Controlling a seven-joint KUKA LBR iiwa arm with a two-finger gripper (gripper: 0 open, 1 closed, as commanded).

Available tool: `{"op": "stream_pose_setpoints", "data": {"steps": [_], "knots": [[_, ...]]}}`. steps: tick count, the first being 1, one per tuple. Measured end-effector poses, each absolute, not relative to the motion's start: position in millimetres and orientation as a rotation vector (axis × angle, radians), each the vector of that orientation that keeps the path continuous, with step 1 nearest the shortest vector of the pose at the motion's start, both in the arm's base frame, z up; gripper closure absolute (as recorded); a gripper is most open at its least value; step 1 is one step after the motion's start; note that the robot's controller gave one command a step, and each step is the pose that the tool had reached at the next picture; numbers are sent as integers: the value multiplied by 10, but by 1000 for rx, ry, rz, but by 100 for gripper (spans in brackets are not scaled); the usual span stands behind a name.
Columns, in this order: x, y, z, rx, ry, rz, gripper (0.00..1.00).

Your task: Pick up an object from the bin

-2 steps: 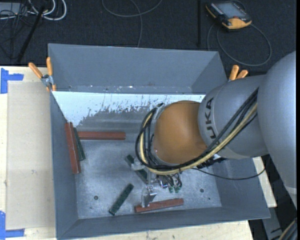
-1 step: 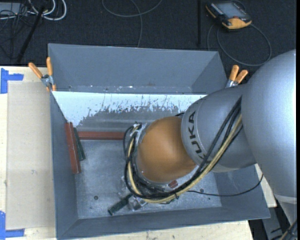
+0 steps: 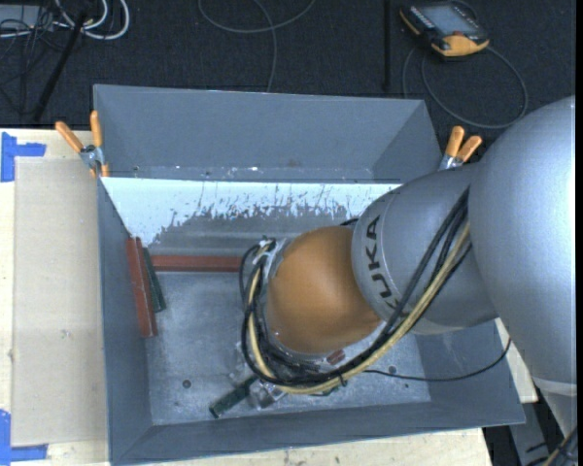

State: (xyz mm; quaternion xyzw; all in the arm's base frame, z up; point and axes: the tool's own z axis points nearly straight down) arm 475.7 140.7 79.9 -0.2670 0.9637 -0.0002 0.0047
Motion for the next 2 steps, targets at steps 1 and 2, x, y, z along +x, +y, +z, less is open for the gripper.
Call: {"op": "stream_pose_setpoints", "data": {"steps": [1, 2], "knots": [[4792, 1498, 1200, -868, 3026, 1, 100], [4812, 1514, 1883, -862, 3026, 2, 100]]}}
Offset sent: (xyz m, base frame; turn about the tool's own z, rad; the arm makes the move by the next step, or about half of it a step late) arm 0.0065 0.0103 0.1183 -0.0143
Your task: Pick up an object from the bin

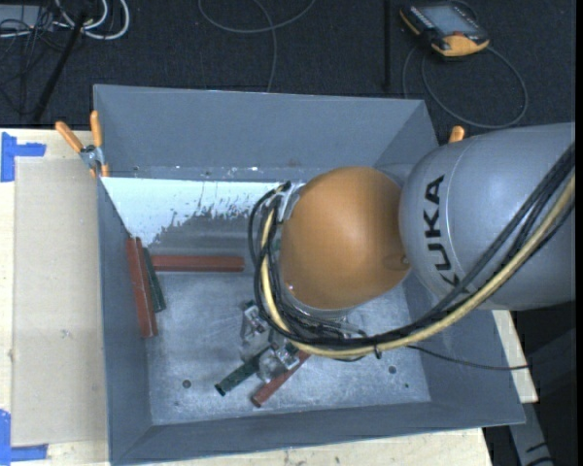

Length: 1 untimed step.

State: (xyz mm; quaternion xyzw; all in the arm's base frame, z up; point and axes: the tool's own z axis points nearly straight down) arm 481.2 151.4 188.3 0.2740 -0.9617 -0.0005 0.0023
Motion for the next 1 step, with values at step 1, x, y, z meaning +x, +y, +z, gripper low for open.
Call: {"op": "stream_pose_setpoints", "data": {"steps": [1], "knots": [[4816, 1485, 2175, 902, -3012, -1, 100]]}}
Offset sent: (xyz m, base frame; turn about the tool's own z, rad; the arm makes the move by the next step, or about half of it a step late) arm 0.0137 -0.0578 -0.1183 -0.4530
